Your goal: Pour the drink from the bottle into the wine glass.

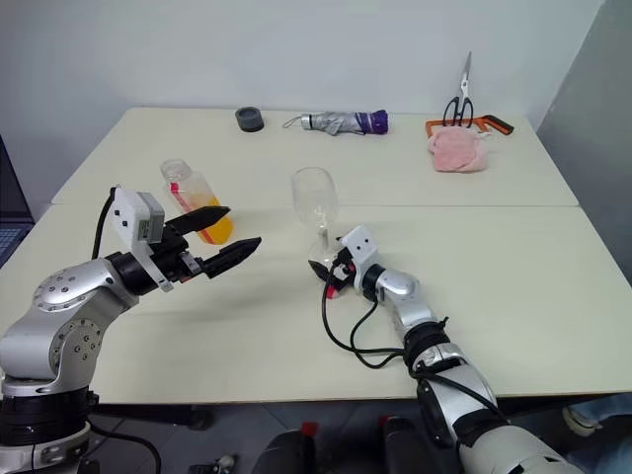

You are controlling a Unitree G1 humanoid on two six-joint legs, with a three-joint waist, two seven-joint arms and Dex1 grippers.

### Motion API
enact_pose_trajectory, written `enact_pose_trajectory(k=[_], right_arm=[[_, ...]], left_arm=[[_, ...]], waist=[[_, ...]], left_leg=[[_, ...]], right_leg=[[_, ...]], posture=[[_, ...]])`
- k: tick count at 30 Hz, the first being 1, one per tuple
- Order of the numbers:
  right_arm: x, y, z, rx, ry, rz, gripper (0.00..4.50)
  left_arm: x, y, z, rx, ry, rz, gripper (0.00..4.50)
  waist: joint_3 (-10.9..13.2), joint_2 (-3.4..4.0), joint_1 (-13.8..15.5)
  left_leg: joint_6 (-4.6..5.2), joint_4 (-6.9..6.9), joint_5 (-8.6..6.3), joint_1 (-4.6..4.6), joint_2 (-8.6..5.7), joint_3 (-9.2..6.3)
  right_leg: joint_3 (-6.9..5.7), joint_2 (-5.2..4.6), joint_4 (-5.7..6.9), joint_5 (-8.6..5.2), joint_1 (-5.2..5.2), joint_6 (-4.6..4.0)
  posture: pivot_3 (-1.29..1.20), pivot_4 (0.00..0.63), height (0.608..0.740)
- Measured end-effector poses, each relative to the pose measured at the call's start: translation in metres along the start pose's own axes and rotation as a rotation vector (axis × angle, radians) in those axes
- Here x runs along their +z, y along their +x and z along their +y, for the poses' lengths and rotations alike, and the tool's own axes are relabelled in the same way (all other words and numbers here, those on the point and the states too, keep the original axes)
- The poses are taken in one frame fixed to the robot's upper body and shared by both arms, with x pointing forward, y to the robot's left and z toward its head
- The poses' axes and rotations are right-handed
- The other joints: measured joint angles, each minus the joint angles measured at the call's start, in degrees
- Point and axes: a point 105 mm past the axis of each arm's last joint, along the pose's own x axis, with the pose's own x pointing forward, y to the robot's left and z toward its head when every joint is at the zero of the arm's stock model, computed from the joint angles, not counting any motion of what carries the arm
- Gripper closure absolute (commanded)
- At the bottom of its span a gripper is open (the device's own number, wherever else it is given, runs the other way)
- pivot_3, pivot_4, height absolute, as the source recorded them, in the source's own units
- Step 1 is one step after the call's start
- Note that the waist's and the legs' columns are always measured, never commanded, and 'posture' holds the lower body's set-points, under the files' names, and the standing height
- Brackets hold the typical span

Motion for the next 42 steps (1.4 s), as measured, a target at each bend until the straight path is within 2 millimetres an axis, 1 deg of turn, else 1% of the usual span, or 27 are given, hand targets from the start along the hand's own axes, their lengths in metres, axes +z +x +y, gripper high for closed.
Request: enact_pose_trajectory(k=[7, 12, 16, 19, 21, 23, 25, 26, 28, 30, 33, 35, 38, 42], right_arm=[[-0.001, -0.008, -0.004, -0.006, -0.016, 0.001, 0.03], [-0.001, -0.024, -0.016, -0.035, -0.048, 0.007, 0.03], [-0.005, -0.043, -0.024, -0.060, -0.061, 0.026, 0.03], [-0.005, -0.065, -0.032, -0.085, -0.069, 0.037, 0.03], [0.001, -0.081, -0.031, -0.082, -0.074, 0.038, 0.03], [0.011, -0.100, -0.023, -0.039, -0.066, 0.035, 0.03], [0.023, -0.118, -0.010, 0.020, -0.044, 0.034, 0.03], [0.030, -0.124, -0.003, 0.049, -0.035, 0.030, 0.03], [0.043, -0.131, 0.009, 0.085, -0.023, 0.017, 0.03], [0.055, -0.132, 0.018, 0.112, -0.024, 0.001, 0.03], [0.066, -0.134, 0.028, 0.133, -0.028, -0.004, 0.03], [0.072, -0.134, 0.035, 0.150, -0.029, -0.010, 0.03], [0.077, -0.132, 0.044, 0.183, -0.011, -0.012, 0.03], [0.085, -0.134, 0.056, 0.246, -0.014, -0.022, 0.03]], left_arm=[[-0.001, 0.003, -0.003, -0.011, -0.004, 0.002, 0.00], [-0.009, 0.002, -0.003, 0.010, -0.018, 0.007, 0.00], [-0.022, -0.001, -0.002, 0.046, -0.040, 0.029, 0.00], [-0.034, -0.005, -0.001, 0.094, -0.064, 0.048, 0.00], [-0.046, -0.009, 0.006, 0.160, -0.075, 0.070, 0.00], [-0.058, -0.015, 0.015, 0.242, -0.086, 0.092, 0.00], [-0.073, -0.027, 0.028, 0.345, -0.099, 0.128, 0.00], [-0.080, -0.033, 0.033, 0.387, -0.102, 0.145, 0.00], [-0.086, -0.041, 0.043, 0.461, -0.094, 0.160, 0.00], [-0.087, -0.045, 0.051, 0.513, -0.083, 0.156, 0.00], [-0.083, -0.044, 0.066, 0.573, -0.059, 0.142, 0.00], [-0.080, -0.042, 0.072, 0.587, -0.056, 0.128, 0.00], [-0.077, -0.037, 0.076, 0.584, -0.056, 0.119, 0.00], [-0.069, -0.025, 0.084, 0.561, -0.053, 0.095, 0.00]], waist=[[0.0, 0.00, 0.0], [0.0, 0.00, 0.1], [0.0, 0.03, 0.2], [0.0, 0.04, 0.4], [0.0, 0.05, 0.6], [0.1, 0.11, 0.9], [0.1, 0.12, 0.9], [0.1, 0.11, 0.8], [0.1, 0.10, 0.9], [0.1, 0.08, 1.0], [0.1, 0.06, 1.5], [0.1, 0.06, 1.5], [0.1, 0.05, 1.6], [0.1, 0.05, 1.6]], left_leg=[[0.00, 0.01, 0.00, -0.01, 0.00, 0.00], [0.00, 0.01, 0.00, -0.02, 0.00, -0.01], [0.00, 0.00, 0.00, -0.05, 0.02, -0.02], [0.00, 0.01, 0.00, -0.07, 0.01, -0.03], [0.01, 0.01, 0.00, -0.08, 0.00, -0.04], [0.01, 0.00, -0.01, -0.10, 0.03, -0.10], [0.01, -0.01, -0.01, -0.12, 0.03, -0.10], [0.02, -0.01, -0.01, -0.10, 0.03, -0.09], [0.02, -0.01, -0.01, -0.10, 0.03, -0.16], [0.01, 0.01, -0.01, -0.11, 0.01, -0.10], [0.01, 0.03, -0.01, -0.13, -0.04, -0.07], [0.01, 0.03, -0.01, -0.15, -0.06, -0.05], [0.01, 0.03, -0.01, -0.21, -0.05, -0.05], [0.01, 0.02, -0.01, -0.31, -0.06, -0.09]], right_leg=[[0.00, -0.01, -0.01, 0.00, 0.00, 0.00], [0.00, -0.05, -0.02, 0.00, 0.01, 0.01], [0.00, -0.07, -0.03, -0.01, 0.00, 0.01], [-0.01, -0.11, -0.05, -0.01, 0.00, 0.02], [-0.02, -0.12, -0.06, -0.02, 0.00, 0.03], [-0.03, -0.13, -0.08, -0.03, 0.00, 0.05], [-0.03, -0.17, -0.15, -0.03, 0.00, 0.06], [-0.03, -0.17, -0.16, -0.03, 0.00, 0.06], [-0.09, -0.14, -0.15, -0.04, 0.01, 0.06], [-0.15, -0.08, -0.13, -0.04, 0.02, 0.07], [-0.20, 0.04, -0.13, -0.04, 0.03, 0.08], [-0.19, 0.02, -0.16, -0.04, 0.03, 0.08], [-0.20, 0.01, -0.27, -0.03, 0.03, 0.08], [-0.31, 0.01, -0.33, -0.03, 0.02, 0.07]], posture=[[0.00, 0.150, 0.740], [0.00, 0.150, 0.740], [0.00, 0.150, 0.740], [0.00, 0.150, 0.740], [0.00, 0.150, 0.740], [0.00, 0.150, 0.740], [0.00, 0.150, 0.740], [0.00, 0.150, 0.740], [0.00, 0.150, 0.740], [0.00, 0.150, 0.740], [0.00, 0.150, 0.740], [0.00, 0.150, 0.740], [0.00, 0.150, 0.740], [0.00, 0.150, 0.740]])
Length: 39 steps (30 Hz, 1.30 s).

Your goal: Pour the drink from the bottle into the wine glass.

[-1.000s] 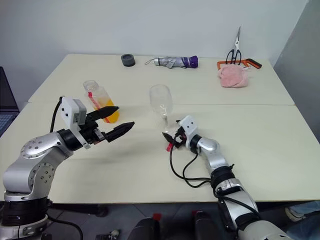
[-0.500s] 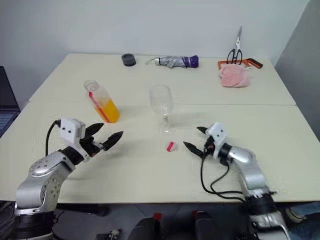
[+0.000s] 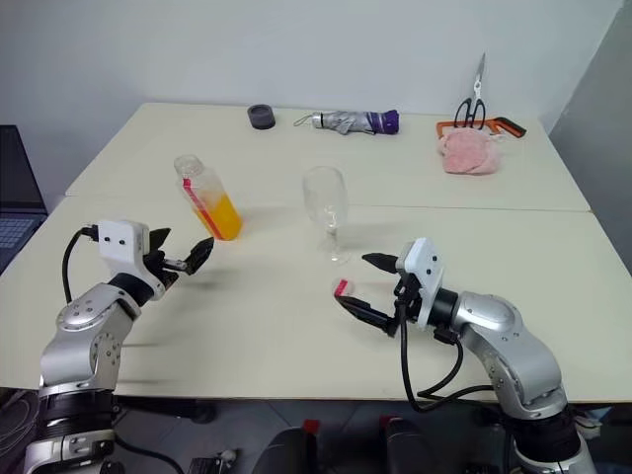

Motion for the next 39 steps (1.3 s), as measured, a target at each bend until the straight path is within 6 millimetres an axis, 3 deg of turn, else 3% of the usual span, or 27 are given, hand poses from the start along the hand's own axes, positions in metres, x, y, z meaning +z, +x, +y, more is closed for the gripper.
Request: enact_pose_trajectory(k=[5, 30, 33, 39], right_arm=[[0.005, -0.001, 0.006, 0.035, -0.006, -0.011, 0.03], [0.015, 0.002, 0.007, 0.044, -0.048, -0.019, 0.03], [0.016, 0.003, 0.007, 0.045, -0.051, -0.022, 0.00], [0.020, 0.004, 0.006, 0.041, -0.059, -0.034, 0.00]], left_arm=[[0.014, 0.011, 0.007, -0.010, 0.026, -0.027, 0.00], [0.033, 0.056, 0.013, -0.069, 0.017, -0.062, 0.00], [0.034, 0.059, 0.015, -0.070, 0.013, -0.070, 0.64], [0.029, 0.060, 0.016, -0.075, 0.007, -0.062, 2.48]], waist=[[0.0, 0.00, -0.1], [0.0, -0.02, 0.0], [0.0, -0.02, 0.0], [0.0, -0.02, 0.0]], left_leg=[[0.00, 0.00, 0.00, 0.00, 0.01, 0.04], [0.00, 0.02, 0.00, -0.06, -0.02, 0.04], [0.00, 0.02, 0.00, -0.05, -0.02, 0.04], [0.00, 0.03, 0.00, -0.06, -0.02, 0.03]], right_leg=[[0.00, 0.00, -0.03, 0.00, 0.00, 0.00], [-0.05, 0.01, -0.04, 0.00, -0.01, 0.00], [-0.05, 0.01, -0.03, 0.00, -0.01, 0.00], [-0.06, 0.01, -0.02, 0.00, -0.01, 0.00]], posture=[[0.00, 0.150, 0.740], [0.00, 0.150, 0.740], [0.00, 0.150, 0.740], [0.00, 0.150, 0.740]])
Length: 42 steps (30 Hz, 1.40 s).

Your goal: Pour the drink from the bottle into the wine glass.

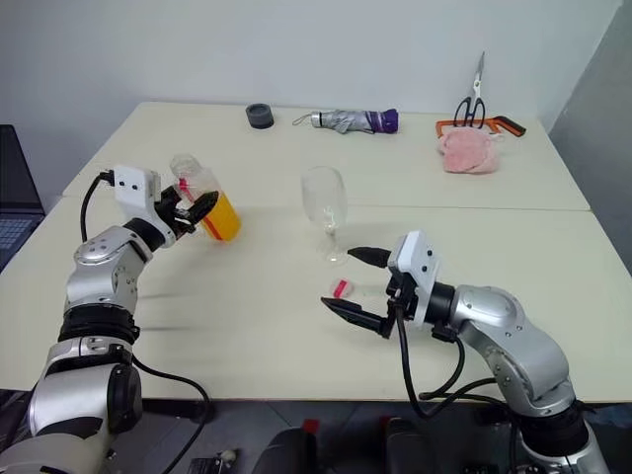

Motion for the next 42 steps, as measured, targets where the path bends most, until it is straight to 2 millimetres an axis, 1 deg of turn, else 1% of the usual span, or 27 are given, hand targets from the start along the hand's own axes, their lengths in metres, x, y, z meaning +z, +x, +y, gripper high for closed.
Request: enact_pose_trajectory(k=[1, 3, 15, 18, 21, 25, 28, 30, 33, 36, 39, 42], right_arm=[[0.000, 0.000, 0.000, -0.001, -0.001, -0.001, 0.00], [0.001, 0.000, -0.001, -0.004, -0.002, -0.002, 0.00], [0.005, 0.003, -0.002, -0.013, -0.010, -0.022, 0.00], [0.009, -0.001, -0.008, -0.055, -0.012, -0.032, 0.00], [0.016, -0.005, -0.016, -0.109, -0.026, -0.056, 0.00], [0.021, -0.009, -0.024, -0.175, -0.042, -0.072, 0.00], [0.024, -0.013, -0.031, -0.239, -0.057, -0.081, 0.00], [0.025, -0.015, -0.033, -0.274, -0.068, -0.088, 0.00], [0.024, -0.022, -0.040, -0.342, -0.093, -0.092, 0.00], [0.025, -0.024, -0.041, -0.355, -0.096, -0.097, 0.00], [0.026, -0.025, -0.041, -0.355, -0.091, -0.104, 0.00], [0.026, -0.027, -0.043, -0.370, -0.089, -0.110, 0.00]], left_arm=[[0.000, 0.000, 0.000, 0.000, -0.001, 0.000, 2.68], [0.000, 0.001, 0.000, 0.001, 0.000, -0.002, 2.82], [0.002, 0.002, -0.001, -0.002, 0.014, -0.007, 2.82], [0.006, 0.007, -0.014, -0.042, 0.093, 0.002, 2.82], [0.011, 0.013, -0.029, -0.077, 0.183, 0.006, 2.83], [0.021, 0.024, -0.059, -0.155, 0.248, -0.027, 2.83], [0.036, 0.033, -0.086, -0.223, 0.293, -0.076, 2.83], [0.051, 0.038, -0.098, -0.251, 0.335, -0.116, 2.83], [0.074, 0.042, -0.107, -0.265, 0.406, -0.179, 2.83], [0.087, 0.045, -0.115, -0.274, 0.475, -0.224, 2.83], [0.095, 0.046, -0.122, -0.286, 0.552, -0.266, 2.83], [0.098, 0.047, -0.127, -0.297, 0.614, -0.291, 2.83]], waist=[[0.0, 0.00, 0.0], [0.0, 0.00, 0.0], [0.0, 0.00, 0.0], [0.0, -0.01, 0.0], [0.0, -0.01, 0.1], [0.0, -0.01, 0.1], [0.0, -0.02, 0.2], [0.0, -0.02, 0.1], [0.0, -0.02, -0.1], [0.0, -0.02, -0.2], [0.0, -0.02, -0.1], [0.0, -0.02, 0.0]], left_leg=[[0.00, 0.00, 0.00, 0.00, 0.00, 0.00], [0.00, 0.00, 0.00, 0.00, 0.00, 0.00], [0.00, 0.01, 0.00, -0.02, 0.00, -0.01], [0.00, 0.03, 0.00, -0.04, -0.01, -0.02], [-0.01, 0.04, 0.00, -0.05, -0.03, -0.01], [-0.01, 0.04, 0.00, -0.06, -0.03, -0.01], [-0.01, 0.05, 0.00, -0.08, -0.04, -0.01], [-0.01, 0.05, 0.00, -0.08, -0.04, 0.00], [0.00, 0.03, 0.00, -0.05, -0.03, 0.05], [0.00, 0.03, 0.00, -0.03, -0.02, 0.06], [0.00, 0.04, 0.00, -0.04, -0.03, 0.07], [0.00, 0.04, 0.00, -0.05, -0.04, 0.06]], right_leg=[[0.00, 0.00, 0.00, 0.00, 0.00, 0.00], [0.00, 0.00, 0.00, 0.00, 0.00, 0.00], [0.00, 0.00, 0.02, 0.00, 0.00, 0.00], [0.00, -0.01, 0.02, 0.00, -0.01, 0.00], [0.01, -0.03, 0.02, 0.01, -0.01, -0.01], [0.01, -0.04, 0.02, 0.01, -0.01, -0.01], [0.01, -0.03, 0.02, 0.01, -0.01, -0.01], [0.02, -0.02, 0.02, 0.01, -0.02, -0.01], [0.08, 0.00, 0.02, 0.00, -0.03, -0.01], [0.09, 0.02, 0.06, 0.00, -0.04, -0.01], [0.09, 0.02, 0.05, 0.00, -0.04, -0.01], [0.09, 0.01, 0.05, 0.00, -0.04, -0.01]], posture=[[0.00, 0.150, 0.740], [0.00, 0.150, 0.740], [0.00, 0.150, 0.740], [0.00, 0.150, 0.740], [0.00, 0.150, 0.740], [0.00, 0.150, 0.740], [0.00, 0.150, 0.740], [0.00, 0.150, 0.740], [0.00, 0.150, 0.740], [0.00, 0.150, 0.740], [0.00, 0.150, 0.740], [0.00, 0.150, 0.740]])
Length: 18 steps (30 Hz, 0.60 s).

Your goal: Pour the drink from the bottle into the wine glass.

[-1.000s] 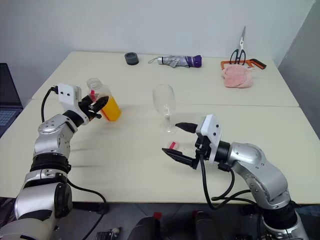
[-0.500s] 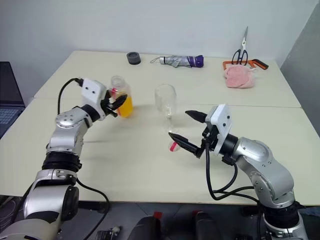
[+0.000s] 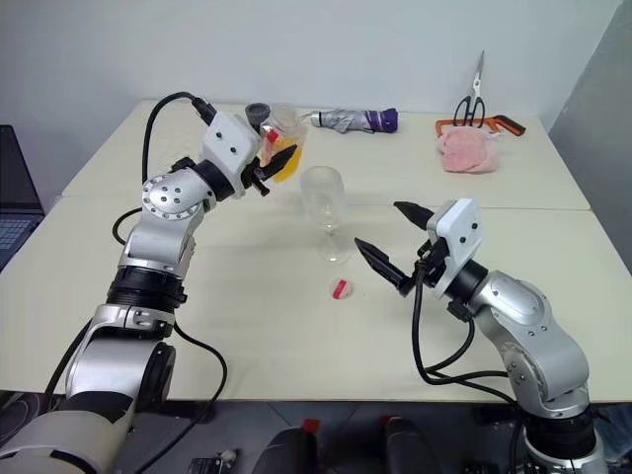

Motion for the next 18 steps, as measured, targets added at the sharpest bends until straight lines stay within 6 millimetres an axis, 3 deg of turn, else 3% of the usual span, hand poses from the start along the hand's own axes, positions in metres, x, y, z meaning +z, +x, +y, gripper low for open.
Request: enact_pose_trajectory(k=[18], right_arm=[[-0.0072, -0.0073, -0.0021, -0.016, 0.019, 0.022, 0.00]], left_arm=[[-0.0023, -0.0005, -0.0040, -0.057, 0.310, -0.026, 2.83]], waist=[[0.0, 0.00, 0.0]], left_leg=[[0.00, 0.00, 0.00, -0.01, -0.02, 0.00]], right_leg=[[-0.01, 0.00, 0.00, 0.00, 0.00, 0.00]], posture=[[0.00, 0.150, 0.740]])
